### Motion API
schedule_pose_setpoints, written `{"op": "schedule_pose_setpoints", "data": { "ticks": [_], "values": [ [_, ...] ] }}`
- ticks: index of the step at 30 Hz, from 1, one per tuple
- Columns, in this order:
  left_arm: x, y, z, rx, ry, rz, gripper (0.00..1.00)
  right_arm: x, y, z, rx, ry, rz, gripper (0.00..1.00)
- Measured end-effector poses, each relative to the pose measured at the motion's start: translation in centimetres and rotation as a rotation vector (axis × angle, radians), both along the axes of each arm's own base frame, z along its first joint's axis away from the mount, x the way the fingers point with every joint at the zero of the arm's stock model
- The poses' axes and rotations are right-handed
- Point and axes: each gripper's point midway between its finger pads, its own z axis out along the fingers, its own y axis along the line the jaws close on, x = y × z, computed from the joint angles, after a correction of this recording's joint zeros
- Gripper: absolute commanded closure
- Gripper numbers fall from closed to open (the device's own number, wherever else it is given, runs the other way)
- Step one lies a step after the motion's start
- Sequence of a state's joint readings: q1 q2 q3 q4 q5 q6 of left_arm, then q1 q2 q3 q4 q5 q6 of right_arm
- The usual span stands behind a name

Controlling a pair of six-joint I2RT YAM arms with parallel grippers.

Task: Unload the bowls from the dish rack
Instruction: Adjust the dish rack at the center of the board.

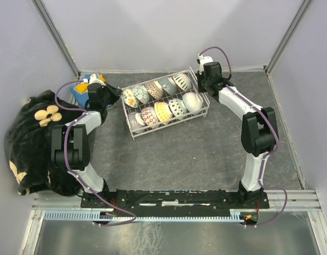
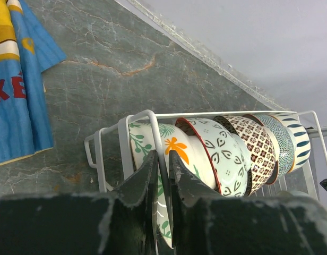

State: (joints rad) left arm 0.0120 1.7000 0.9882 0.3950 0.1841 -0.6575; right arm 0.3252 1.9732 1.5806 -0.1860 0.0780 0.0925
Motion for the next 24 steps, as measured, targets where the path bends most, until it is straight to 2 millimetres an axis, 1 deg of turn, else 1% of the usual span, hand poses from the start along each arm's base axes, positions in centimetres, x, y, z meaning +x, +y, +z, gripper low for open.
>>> {"op": "schedule_pose_setpoints", "data": {
  "ticks": [2,3,14,24],
  "values": [
    [0.0,0.0,0.0,0.000,0.000,0.000,0.96,0.0,0.0,0.0,0.000,0.000,0.000,0.99],
    [0.0,0.0,0.0,0.000,0.000,0.000,0.97,0.0,0.0,0.0,-0.001,0.000,0.000,0.99],
    [-0.2,0.0,0.0,-0.003,-0.016,0.002,0.97,0.0,0.0,0.0,-0.001,0.000,0.000,0.99],
    [-3.0,0.5,-0.1,-0.017,-0.031,0.038,0.97,0.0,0.7,0.0,0.020,0.000,0.031,0.99]
  ]
}}
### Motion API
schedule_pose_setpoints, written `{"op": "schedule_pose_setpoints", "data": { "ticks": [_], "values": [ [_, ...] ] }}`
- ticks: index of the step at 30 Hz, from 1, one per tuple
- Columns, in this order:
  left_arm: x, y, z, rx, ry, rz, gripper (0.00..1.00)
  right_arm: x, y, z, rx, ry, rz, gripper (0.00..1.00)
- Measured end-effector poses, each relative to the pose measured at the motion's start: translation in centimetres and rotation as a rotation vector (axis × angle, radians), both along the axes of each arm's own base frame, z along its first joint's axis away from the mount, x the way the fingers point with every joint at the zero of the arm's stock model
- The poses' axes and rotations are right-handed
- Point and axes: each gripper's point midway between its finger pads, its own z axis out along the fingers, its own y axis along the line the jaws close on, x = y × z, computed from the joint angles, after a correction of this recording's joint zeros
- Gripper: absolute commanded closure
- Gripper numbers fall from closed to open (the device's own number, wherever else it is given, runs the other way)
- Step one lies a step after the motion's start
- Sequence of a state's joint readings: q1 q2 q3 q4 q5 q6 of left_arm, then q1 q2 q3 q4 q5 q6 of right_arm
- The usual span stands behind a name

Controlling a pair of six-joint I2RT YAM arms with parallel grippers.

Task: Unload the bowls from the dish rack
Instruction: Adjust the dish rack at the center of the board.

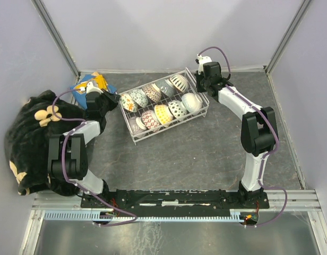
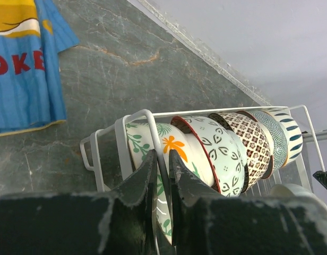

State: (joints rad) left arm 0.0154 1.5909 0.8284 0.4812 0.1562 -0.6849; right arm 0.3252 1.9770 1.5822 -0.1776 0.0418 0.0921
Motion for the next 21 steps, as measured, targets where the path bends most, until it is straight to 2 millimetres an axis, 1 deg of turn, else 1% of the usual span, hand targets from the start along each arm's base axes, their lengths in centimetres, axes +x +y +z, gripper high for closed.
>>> {"op": "schedule_pose_setpoints", "data": {
  "ticks": [12,21],
  "values": [
    [-4.3,0.3,-0.1,-0.015,-0.003,0.046,0.97,-0.1,0.8,0.0,0.021,0.009,0.037,0.99],
    [-6.1,-0.1,-0.1,-0.008,-0.011,0.091,0.97,0.0,1.1,0.0,0.021,0.030,0.068,0.99]
  ]
}}
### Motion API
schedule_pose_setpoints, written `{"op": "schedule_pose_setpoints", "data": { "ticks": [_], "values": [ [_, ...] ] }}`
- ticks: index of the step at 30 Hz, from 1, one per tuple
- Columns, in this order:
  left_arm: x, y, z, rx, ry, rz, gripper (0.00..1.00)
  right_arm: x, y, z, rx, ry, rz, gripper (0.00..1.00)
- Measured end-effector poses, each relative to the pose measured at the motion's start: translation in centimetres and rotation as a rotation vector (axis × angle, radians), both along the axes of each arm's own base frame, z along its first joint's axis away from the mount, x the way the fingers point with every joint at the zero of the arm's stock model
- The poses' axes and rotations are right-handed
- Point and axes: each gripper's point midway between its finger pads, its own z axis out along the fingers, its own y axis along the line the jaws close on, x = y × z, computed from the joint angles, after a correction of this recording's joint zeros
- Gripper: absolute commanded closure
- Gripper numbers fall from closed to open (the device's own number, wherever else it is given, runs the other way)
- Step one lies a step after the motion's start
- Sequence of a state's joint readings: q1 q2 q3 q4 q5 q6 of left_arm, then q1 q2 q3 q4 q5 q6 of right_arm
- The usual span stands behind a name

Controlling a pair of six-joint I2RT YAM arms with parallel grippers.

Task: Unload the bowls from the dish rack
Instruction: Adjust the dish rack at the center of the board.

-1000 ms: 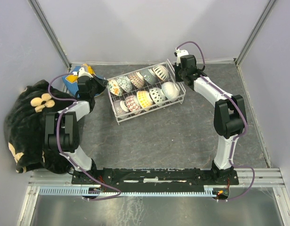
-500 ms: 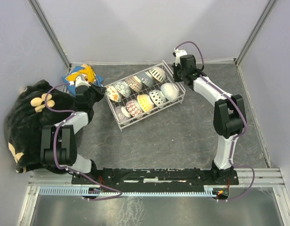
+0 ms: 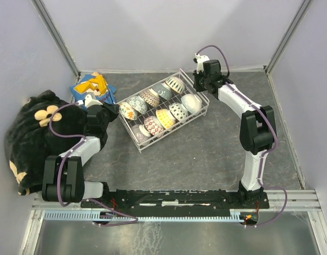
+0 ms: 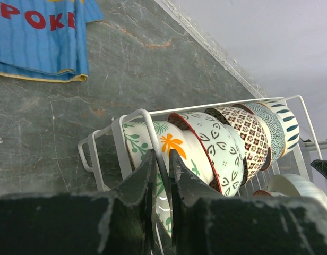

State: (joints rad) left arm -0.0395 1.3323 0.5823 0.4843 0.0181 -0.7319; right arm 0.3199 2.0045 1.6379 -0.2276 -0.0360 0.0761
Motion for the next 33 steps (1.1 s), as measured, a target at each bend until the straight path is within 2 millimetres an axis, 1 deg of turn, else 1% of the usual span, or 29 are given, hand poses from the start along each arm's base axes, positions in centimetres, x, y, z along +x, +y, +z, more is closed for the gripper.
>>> {"op": "schedule_pose_setpoints", "data": {
  "ticks": [9,13,19,28,33],
  "values": [
    [-1.6,-1.4,0.0,0.016,-0.008,0.044,0.97,0.6,-0.4,0.0,0.003,0.013,0.102,0.99],
    [-2.7,-2.4,0.0,0.020,-0.007,0.058,0.97,0.8,-0.7,0.1,-0.001,0.010,0.152,0.99],
    [-4.7,-3.8,0.0,-0.017,-0.009,0.053,0.97,1.1,-1.1,0.1,-0.021,0.006,0.206,0.99],
    [-7.3,-4.8,0.0,-0.046,-0.006,0.051,0.97,1.2,-0.8,0.1,-0.031,0.021,0.269,0.99],
    [-8.3,-5.3,-0.1,-0.055,-0.013,0.053,0.97,1.3,-0.7,0.0,-0.027,0.019,0.294,0.99]
  ]
}}
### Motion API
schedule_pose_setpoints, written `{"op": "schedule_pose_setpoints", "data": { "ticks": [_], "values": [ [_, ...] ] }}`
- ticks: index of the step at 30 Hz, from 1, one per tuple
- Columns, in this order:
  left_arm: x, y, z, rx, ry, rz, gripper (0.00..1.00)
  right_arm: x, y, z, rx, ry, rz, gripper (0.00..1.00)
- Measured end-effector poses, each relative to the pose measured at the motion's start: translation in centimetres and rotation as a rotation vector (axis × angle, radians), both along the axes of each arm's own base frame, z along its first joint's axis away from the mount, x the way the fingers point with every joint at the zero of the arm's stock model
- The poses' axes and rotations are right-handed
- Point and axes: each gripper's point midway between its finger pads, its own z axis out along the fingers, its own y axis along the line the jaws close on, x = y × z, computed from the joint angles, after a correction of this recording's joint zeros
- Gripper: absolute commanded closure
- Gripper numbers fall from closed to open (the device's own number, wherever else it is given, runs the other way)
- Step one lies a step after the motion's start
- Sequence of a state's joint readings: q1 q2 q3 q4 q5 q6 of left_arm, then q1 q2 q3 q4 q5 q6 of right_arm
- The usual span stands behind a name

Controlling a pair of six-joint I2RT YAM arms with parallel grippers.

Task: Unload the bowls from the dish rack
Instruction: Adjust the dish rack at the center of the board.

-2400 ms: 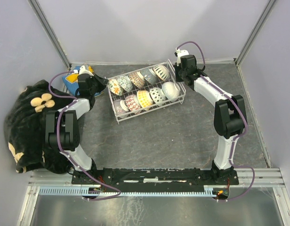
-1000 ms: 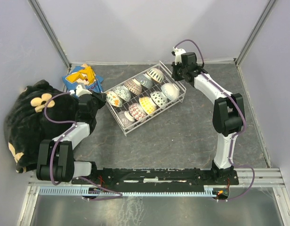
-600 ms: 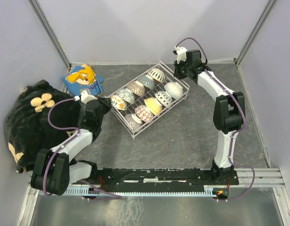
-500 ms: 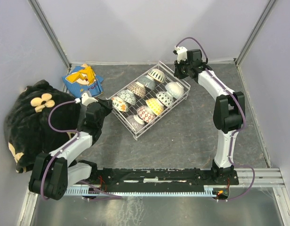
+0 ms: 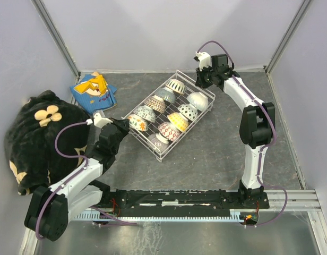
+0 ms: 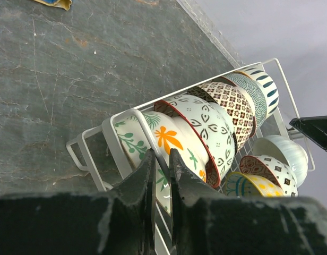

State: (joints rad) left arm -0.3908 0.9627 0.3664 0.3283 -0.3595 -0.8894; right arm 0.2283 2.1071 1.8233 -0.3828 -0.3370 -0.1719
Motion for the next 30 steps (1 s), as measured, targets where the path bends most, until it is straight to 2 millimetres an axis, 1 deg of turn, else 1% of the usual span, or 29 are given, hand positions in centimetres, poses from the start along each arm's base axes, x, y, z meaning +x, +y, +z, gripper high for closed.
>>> {"op": "schedule_pose_setpoints", "data": {
  "ticks": [10,14,19,24,26,28,30],
  "values": [
    [-0.7,-0.5,-0.1,-0.023,-0.012,0.020,0.97,0.1,0.0,0.0,-0.004,-0.006,0.012,0.99],
    [-0.9,-0.6,-0.1,-0.022,-0.013,0.024,0.97,0.1,0.0,0.0,-0.001,-0.006,0.014,0.96],
    [-0.9,-0.6,-0.1,-0.021,-0.013,0.026,0.88,0.1,0.0,0.0,0.001,-0.005,0.012,0.92],
    [-1.0,-0.5,-0.1,-0.016,-0.009,0.028,0.76,0.1,0.1,0.0,0.003,-0.004,0.010,0.85],
    [-1.2,-0.5,-0.1,-0.013,-0.005,0.026,0.69,0.1,0.1,0.1,0.007,-0.003,0.009,0.83],
    [-1.4,-0.7,-0.1,-0.010,0.000,0.017,0.67,0.1,0.1,0.1,0.014,0.001,0.003,0.82],
    [-1.7,-1.0,0.1,-0.010,0.000,0.003,0.63,0.1,0.2,0.1,0.020,0.006,-0.003,0.81]
  ]
}}
